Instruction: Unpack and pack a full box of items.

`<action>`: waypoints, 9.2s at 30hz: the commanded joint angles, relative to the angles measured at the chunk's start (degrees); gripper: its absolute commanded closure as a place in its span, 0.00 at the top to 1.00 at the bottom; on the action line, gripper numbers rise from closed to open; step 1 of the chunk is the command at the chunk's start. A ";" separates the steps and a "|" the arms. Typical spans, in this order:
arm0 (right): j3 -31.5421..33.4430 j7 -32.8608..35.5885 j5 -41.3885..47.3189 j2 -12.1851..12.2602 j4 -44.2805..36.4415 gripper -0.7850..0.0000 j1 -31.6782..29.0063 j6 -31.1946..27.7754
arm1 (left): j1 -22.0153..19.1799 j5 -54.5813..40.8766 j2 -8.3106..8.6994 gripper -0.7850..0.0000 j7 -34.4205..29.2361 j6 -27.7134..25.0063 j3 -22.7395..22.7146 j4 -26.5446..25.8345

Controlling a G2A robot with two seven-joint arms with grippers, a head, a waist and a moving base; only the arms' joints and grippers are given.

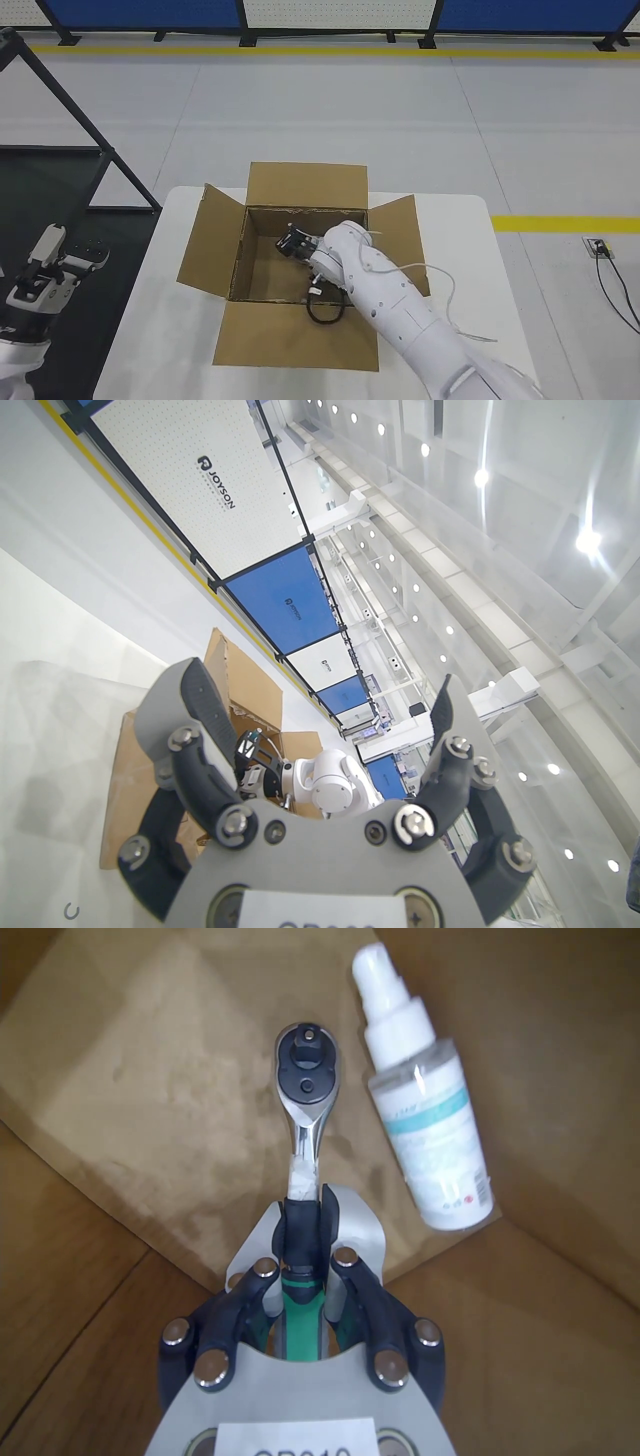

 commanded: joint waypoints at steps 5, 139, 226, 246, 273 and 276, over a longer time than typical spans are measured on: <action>-0.27 3.16 1.00 -0.79 2.94 0.02 0.79 0.18 | -0.28 -0.07 0.05 1.00 0.05 0.13 -0.16 0.40; 57.04 6.43 -15.46 14.28 -49.33 0.00 -36.87 2.11 | -3.34 4.43 0.96 1.00 0.72 3.23 6.48 -1.66; 5.51 4.12 -0.51 8.11 -32.16 1.00 -7.69 -2.26 | 2.81 -3.02 0.67 1.00 -1.69 -1.81 -1.66 1.30; 2.81 0.04 2.96 5.33 -15.58 1.00 -2.37 0.99 | 2.09 -2.06 0.77 1.00 -1.68 -1.01 -1.44 1.63; -5.58 -12.38 1.15 -3.10 13.05 1.00 6.58 1.05 | 0.24 -0.81 0.97 1.00 -1.39 0.07 -0.35 1.60; -5.50 -12.92 1.57 -3.68 15.36 1.00 7.37 0.52 | 0.25 -0.85 0.97 1.00 -1.24 0.12 -0.50 1.75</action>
